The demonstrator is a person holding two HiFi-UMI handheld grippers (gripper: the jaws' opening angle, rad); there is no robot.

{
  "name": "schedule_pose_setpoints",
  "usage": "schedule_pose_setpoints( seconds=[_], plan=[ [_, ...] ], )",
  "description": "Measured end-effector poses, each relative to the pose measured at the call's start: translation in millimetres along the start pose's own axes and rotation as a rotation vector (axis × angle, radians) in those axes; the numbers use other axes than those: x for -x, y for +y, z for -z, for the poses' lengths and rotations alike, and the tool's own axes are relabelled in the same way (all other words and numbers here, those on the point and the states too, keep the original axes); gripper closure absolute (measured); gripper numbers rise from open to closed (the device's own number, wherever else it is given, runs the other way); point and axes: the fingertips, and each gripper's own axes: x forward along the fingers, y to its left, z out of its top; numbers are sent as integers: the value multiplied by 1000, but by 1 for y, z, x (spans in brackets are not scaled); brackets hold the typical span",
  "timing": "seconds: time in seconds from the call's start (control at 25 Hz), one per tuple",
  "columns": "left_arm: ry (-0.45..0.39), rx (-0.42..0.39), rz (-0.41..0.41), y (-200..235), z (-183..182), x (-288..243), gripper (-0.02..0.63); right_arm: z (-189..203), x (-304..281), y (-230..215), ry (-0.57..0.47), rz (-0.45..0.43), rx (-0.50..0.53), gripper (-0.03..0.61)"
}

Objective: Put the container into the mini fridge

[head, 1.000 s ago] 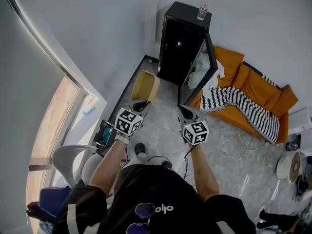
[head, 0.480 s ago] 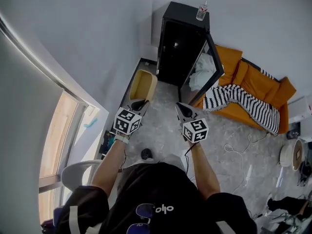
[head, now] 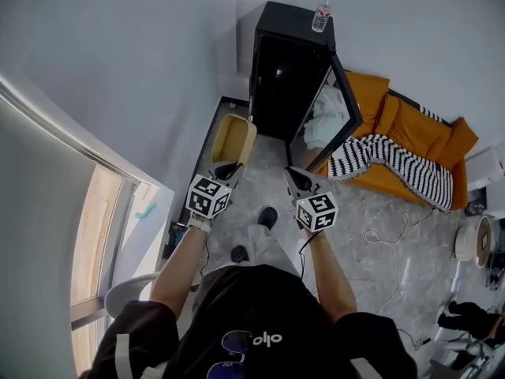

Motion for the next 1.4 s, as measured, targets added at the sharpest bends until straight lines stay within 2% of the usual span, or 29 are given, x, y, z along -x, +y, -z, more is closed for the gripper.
schedule_pose_setpoints(
  seconds=[0.4,0.72,1.04,1.4],
  plan=[
    [43,-4,12,51,-24,-85,591,-16,-65,-81,-6,4,-30,572],
    [51,-17,22,88,-62,-156,591,-36,-119,-152,-11,11,-61,572],
    [72,-12,5,110,-82,-198,591,-53,-149,-196,-14,-14,-63,572],
    [97,-23,-2,115,-93,-235,591,-61,-158,-234,-30,-20,-70,572]
  ],
)
